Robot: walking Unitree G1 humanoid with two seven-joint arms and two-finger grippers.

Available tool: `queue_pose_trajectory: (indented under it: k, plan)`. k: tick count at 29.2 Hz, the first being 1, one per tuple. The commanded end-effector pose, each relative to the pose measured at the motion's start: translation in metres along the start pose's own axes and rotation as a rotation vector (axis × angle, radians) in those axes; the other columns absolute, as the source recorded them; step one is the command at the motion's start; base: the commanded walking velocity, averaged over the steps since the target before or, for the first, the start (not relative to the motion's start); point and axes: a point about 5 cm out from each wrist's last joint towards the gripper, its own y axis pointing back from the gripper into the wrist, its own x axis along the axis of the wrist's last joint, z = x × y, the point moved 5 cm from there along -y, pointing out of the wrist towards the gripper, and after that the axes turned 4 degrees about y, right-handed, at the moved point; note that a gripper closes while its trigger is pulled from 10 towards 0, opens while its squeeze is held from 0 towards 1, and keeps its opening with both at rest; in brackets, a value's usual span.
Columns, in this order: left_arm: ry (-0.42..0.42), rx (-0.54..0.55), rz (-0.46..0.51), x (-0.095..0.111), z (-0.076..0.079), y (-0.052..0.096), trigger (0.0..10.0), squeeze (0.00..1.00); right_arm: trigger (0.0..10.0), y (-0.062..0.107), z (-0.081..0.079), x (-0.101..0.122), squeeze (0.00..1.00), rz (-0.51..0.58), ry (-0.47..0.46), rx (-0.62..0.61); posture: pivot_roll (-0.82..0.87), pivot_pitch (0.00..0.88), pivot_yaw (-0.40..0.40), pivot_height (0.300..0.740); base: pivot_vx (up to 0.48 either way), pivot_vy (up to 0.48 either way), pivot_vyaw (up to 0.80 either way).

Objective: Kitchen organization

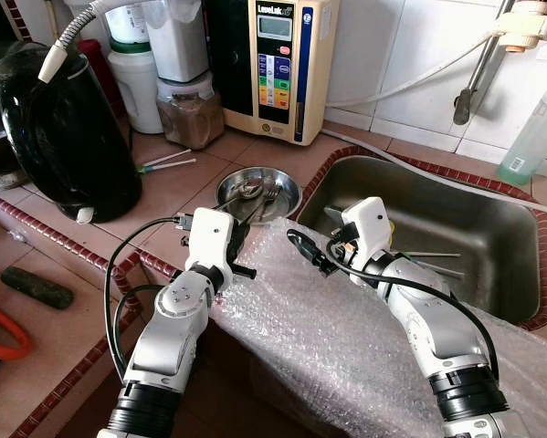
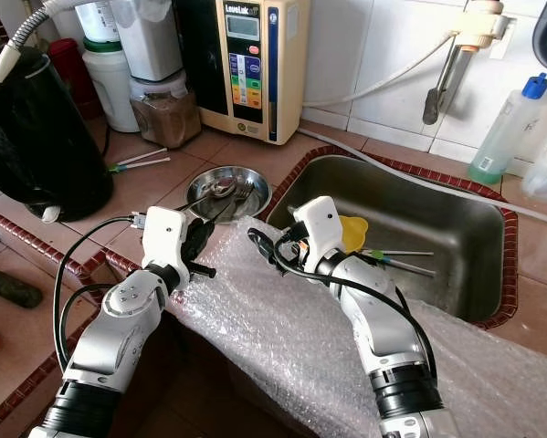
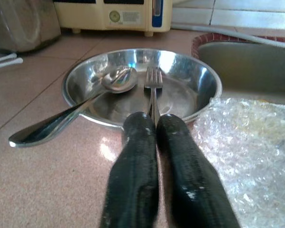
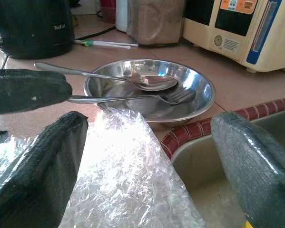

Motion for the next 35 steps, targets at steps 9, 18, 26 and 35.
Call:
queue_pose_trajectory:
  k: [9,18,26,35]
  plan:
    - [-0.042,0.032,0.070,0.013,-0.003,0.000,0.0,0.00,10.0,-0.001,0.002,0.004,0.00,0.008,0.013,-0.010,0.00,0.000,0.018,0.740,0.000,0.000,0.00]
    - [-0.068,0.092,0.194,0.036,-0.009,0.004,0.0,0.00,10.0,-0.002,0.003,0.004,0.00,0.007,0.016,-0.014,0.01,0.000,0.014,0.740,0.000,0.000,0.00]
    - [-0.139,0.110,0.326,0.057,-0.009,0.010,0.0,0.00,10.0,-0.003,0.005,0.003,0.00,0.007,0.019,-0.028,0.01,0.000,0.014,0.740,0.000,0.000,0.00]
    - [-0.257,0.116,0.445,0.078,-0.007,0.016,0.0,0.00,10.0,-0.005,0.010,0.003,0.00,0.007,0.028,-0.048,0.01,0.000,0.010,0.740,0.000,0.000,0.00]
